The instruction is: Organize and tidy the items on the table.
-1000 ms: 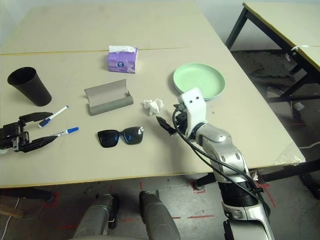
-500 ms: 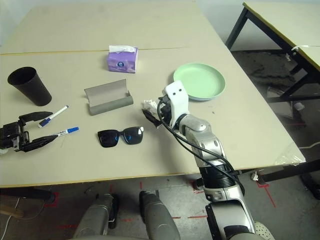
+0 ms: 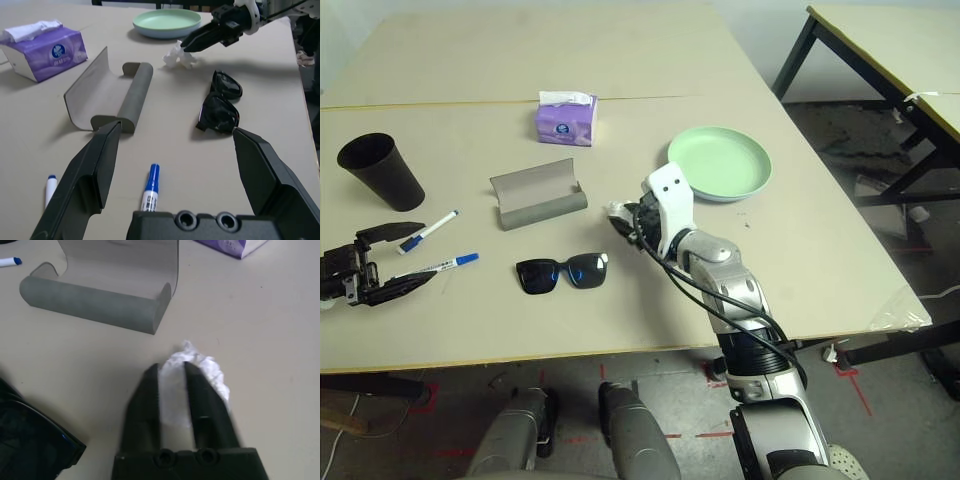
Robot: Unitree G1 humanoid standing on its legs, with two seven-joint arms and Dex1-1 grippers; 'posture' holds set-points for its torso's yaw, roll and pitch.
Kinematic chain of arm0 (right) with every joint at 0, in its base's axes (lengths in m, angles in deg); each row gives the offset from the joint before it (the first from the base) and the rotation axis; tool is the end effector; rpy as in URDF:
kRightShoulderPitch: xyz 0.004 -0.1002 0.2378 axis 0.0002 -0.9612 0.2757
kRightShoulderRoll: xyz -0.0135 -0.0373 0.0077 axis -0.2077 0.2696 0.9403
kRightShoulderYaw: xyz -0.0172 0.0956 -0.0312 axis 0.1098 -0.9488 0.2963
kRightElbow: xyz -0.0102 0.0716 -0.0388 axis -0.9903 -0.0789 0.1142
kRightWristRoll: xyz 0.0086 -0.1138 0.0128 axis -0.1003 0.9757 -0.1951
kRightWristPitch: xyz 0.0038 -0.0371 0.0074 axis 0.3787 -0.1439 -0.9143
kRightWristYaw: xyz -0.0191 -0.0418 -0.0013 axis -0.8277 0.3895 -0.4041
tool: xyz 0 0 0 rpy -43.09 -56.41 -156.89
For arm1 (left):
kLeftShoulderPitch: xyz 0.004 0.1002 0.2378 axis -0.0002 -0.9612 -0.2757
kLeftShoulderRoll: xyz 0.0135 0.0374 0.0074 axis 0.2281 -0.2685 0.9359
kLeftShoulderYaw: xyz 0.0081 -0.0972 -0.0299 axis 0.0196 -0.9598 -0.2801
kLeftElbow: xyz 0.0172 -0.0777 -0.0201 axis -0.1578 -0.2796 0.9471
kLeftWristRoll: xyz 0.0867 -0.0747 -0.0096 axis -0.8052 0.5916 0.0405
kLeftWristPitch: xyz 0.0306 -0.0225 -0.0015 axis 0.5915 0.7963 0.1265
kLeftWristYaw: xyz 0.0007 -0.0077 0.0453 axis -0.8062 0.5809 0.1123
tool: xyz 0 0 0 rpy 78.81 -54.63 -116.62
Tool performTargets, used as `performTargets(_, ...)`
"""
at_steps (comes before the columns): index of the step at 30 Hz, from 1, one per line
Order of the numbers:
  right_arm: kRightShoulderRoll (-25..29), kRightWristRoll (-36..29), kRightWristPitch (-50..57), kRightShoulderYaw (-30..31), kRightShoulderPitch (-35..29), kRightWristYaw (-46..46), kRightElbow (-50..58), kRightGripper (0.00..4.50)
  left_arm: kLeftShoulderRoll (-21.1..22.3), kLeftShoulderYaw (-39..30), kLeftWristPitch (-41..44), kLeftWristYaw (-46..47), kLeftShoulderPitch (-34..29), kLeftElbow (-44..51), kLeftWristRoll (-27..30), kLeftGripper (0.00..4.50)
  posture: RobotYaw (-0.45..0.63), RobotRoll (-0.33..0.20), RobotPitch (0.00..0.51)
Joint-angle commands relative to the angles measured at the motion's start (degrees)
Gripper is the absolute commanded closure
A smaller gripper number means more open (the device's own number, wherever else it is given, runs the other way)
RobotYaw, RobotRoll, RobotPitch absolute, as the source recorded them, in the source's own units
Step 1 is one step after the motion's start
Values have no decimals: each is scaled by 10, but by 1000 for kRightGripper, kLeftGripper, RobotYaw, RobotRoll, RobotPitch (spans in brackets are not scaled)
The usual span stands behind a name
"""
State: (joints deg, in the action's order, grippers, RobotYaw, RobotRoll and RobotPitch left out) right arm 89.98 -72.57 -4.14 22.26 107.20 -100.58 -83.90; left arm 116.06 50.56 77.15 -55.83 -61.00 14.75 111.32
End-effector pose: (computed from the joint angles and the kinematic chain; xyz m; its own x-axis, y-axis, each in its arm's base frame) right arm 0.2963 -0.1722 0.1566 0.7685 0.6172 -0.1687 -0.6399 0.7430 -0.1963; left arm 0.2423 0.3531 0.1508 0.4932 -0.8699 0.0010 0.8278 0.4697 0.3067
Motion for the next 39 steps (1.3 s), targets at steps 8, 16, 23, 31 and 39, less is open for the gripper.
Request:
performTargets(8, 4, -13, 18, -13, 6, -2, 22, 4441, -5, -4, 12, 13, -1, 21, 10, 0, 13, 0, 188)
performTargets(16, 20, -13, 42, -27, 3, 0, 49, 3130, -7, -2, 11, 11, 1, 13, 8, 0, 6, 0, 192)
performTargets(23, 24, -1, 18, -20, -4, -2, 19, 620, -9, 1, 15, 8, -1, 15, 7, 0, 11, 0, 193)
performTargets(31, 5, 15, -35, -8, -10, -2, -55, 19, -7, -3, 21, 11, -5, 25, 9, 0, 20, 0, 194)
performTargets(39, -18, 30, -91, -5, 27, -4, -152, 19, -8, -5, 28, 16, -9, 39, 11, 0, 31, 0, 198)
